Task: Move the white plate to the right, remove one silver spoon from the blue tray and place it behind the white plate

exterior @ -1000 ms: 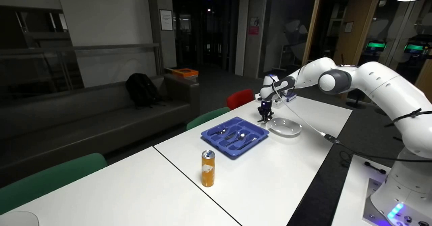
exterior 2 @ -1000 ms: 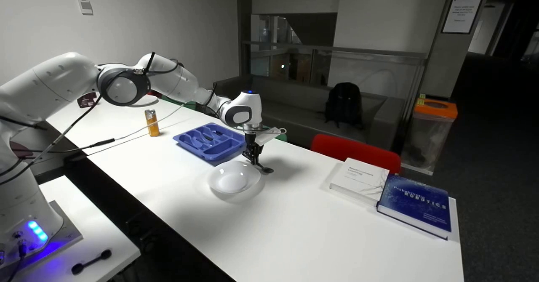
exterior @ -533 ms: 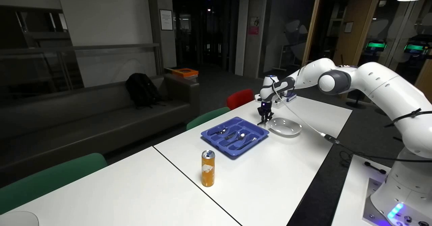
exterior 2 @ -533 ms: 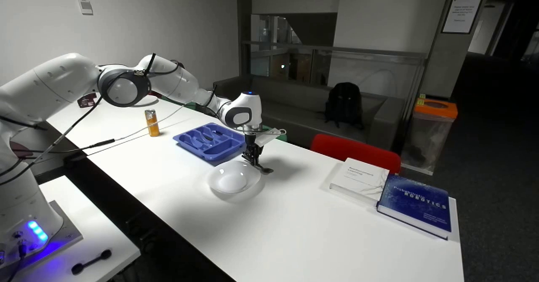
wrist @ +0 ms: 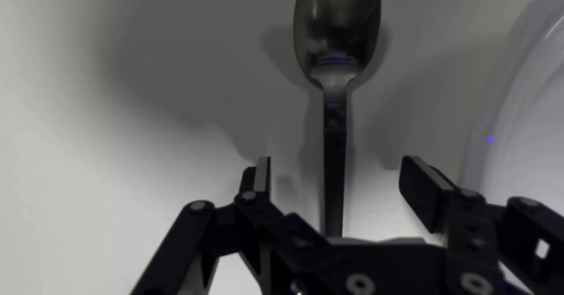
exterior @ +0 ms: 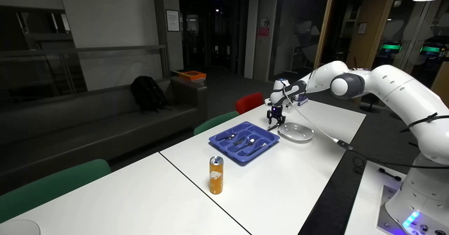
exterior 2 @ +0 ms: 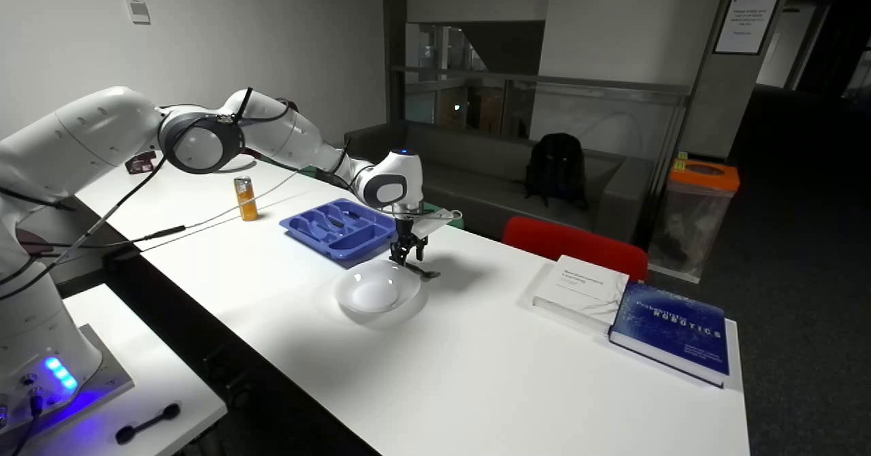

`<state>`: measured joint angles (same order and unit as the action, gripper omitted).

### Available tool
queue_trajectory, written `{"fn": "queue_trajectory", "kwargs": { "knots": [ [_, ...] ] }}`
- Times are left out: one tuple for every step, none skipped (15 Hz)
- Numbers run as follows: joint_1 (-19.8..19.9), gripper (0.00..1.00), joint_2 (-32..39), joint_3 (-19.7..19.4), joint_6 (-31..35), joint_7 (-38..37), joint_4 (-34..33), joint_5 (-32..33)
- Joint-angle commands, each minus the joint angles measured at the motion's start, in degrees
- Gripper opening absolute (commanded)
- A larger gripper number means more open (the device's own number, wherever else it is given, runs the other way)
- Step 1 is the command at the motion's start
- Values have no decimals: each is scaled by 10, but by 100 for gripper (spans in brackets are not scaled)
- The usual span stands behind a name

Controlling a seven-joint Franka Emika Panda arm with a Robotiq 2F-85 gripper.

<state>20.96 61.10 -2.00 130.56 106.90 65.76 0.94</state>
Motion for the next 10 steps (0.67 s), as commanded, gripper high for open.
{"fn": "queue_trajectory", "kwargs": {
  "knots": [
    [3,100,3,4,0,-6,-18,4],
    [3,100,2,4,0,-7,-18,3],
    [3,100,0,5,1,-8,-20,2],
    [3,100,-2,6,1,-8,-22,1],
    [3,100,-2,6,1,-8,-25,1],
    [3,100,-2,5,0,-10,-30,1],
    [3,100,-3,6,0,-9,-32,0],
    [3,100,-6,8,2,-9,-33,-1],
    [0,100,-15,5,7,-7,-27,-6],
    [-1,100,-24,6,11,-7,-22,-8]
  ]
}}
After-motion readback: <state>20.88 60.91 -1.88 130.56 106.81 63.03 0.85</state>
